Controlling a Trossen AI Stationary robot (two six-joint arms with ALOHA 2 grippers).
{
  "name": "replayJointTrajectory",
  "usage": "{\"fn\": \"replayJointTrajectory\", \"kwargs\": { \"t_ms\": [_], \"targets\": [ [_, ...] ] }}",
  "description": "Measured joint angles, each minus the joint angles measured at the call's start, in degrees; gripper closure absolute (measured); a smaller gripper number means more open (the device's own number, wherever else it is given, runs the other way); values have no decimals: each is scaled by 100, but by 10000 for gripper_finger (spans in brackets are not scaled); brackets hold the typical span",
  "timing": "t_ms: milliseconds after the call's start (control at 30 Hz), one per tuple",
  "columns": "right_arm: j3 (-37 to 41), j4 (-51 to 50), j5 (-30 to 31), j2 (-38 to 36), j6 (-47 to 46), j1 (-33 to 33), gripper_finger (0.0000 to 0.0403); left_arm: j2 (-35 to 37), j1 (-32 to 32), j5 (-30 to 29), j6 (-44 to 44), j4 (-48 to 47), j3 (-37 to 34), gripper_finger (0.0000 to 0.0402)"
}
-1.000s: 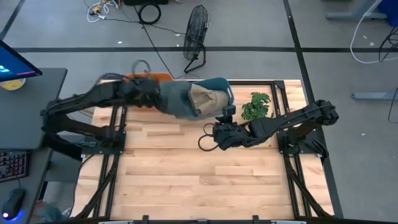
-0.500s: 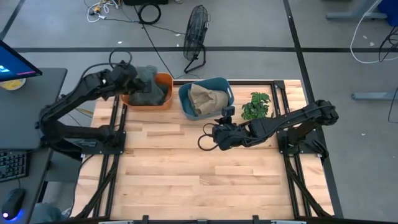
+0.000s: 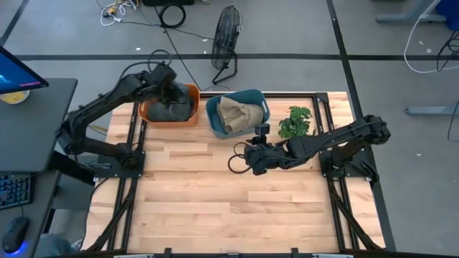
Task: Pick & Place hat
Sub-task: Put the gray cap into the orange bin
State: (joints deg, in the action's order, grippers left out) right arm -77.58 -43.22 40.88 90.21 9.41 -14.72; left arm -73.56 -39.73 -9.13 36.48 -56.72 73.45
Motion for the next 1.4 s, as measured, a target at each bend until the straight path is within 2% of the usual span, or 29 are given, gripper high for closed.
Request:
{"fn": "replayJointTrajectory", "kwargs": {
  "t_ms": [300,567,900,1133,1267,1400],
  "targets": [
    [0,-7,0,0,0,4,301,-782,-239,284,-26,197,0,381],
    [0,-9,0,0,-144,4,301,-933,-256,308,-308,17,2,376],
    [0,-4,-257,0,-122,33,301,-633,-256,276,-334,-713,-2,315],
    [0,-4,-299,0,-120,33,301,-138,-256,170,-290,-1106,-4,273],
    [0,-7,-302,0,-120,33,301,237,-256,73,-229,-1352,-4,265],
    [0,-7,-302,0,-120,33,301,562,-256,-132,137,-1445,-4,275]
  ]
}}
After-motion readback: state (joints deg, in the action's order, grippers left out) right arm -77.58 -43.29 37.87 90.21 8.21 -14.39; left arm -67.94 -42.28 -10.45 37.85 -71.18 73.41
